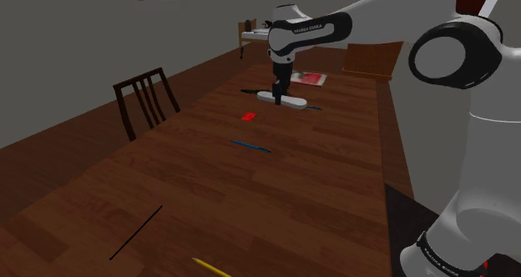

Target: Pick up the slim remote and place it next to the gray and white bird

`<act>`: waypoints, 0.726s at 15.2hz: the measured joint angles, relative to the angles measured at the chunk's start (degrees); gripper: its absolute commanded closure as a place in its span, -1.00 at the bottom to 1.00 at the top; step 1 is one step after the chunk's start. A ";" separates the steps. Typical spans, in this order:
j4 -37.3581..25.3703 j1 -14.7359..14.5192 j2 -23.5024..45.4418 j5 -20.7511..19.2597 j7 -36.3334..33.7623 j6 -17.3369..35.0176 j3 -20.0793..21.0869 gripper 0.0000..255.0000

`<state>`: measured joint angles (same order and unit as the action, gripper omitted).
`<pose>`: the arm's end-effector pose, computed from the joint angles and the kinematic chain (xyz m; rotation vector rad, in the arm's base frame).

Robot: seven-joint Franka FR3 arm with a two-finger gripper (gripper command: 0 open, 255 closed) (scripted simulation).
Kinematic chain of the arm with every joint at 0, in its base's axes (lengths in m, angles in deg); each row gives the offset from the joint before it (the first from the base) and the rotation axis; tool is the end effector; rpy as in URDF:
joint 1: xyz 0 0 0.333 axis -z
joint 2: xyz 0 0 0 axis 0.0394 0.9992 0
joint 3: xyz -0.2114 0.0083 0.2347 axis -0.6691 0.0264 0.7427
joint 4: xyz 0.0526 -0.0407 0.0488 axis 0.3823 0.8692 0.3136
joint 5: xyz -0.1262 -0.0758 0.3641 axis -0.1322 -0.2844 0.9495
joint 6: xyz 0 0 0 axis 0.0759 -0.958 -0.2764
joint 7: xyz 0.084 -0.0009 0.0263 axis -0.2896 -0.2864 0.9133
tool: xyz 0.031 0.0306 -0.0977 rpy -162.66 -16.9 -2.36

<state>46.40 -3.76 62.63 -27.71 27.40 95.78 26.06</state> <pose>0.6684 -0.0021 0.4719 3.0428 0.6915 -0.0107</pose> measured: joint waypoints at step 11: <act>-5.89 1.79 8.01 0.51 2.36 2.13 -0.58 1.00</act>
<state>40.50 -1.97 70.63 -27.20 29.76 97.91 25.48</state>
